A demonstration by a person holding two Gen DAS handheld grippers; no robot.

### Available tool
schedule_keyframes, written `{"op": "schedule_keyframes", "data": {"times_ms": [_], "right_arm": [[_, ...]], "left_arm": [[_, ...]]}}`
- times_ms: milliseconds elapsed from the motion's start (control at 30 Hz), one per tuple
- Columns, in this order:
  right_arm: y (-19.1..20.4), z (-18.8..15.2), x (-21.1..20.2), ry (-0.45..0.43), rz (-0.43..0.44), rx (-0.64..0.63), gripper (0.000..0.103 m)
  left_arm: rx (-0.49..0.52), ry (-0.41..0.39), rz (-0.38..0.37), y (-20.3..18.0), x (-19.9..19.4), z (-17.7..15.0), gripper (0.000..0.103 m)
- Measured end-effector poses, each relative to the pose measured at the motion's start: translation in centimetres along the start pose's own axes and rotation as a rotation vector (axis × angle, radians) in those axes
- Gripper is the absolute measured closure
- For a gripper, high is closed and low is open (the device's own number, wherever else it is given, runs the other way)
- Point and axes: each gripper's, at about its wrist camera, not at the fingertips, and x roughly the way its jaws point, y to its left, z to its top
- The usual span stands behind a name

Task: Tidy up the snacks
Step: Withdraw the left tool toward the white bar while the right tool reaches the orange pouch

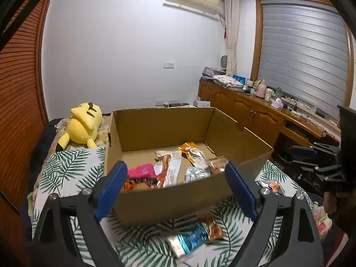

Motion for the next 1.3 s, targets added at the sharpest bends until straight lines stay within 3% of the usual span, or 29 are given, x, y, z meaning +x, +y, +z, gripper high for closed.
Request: {"op": "schedule_keyframes", "data": {"times_ms": [333,633,933,1067,1300], "right_arm": [[-4.2,-5.2,1.2,0.1,-0.081,0.079,0.046],[-7.5,-7.1,4.7,0.208,-0.06,0.126,0.044],[-8.5,-8.2,6.9,0.3,-0.028,0.136,0.038],[-7.9,-8.9,6.9,0.321,-0.008,0.112,0.03],[-5.9,-9.5,7.3,0.351,-0.064,-0.009,0.028]], "left_arm": [[0.009,0.054,0.0,-1.2,-0.7,-4.9,0.012],[-0.046,0.103,0.011,-0.2,1.2,-8.5,0.012],[-0.057,0.108,0.001,0.0,2.0,-9.6,0.012],[-0.074,0.117,0.008,0.3,2.3,-9.9,0.012],[-0.094,0.104,0.007,0.8,2.3,-10.0,0.012]]}}
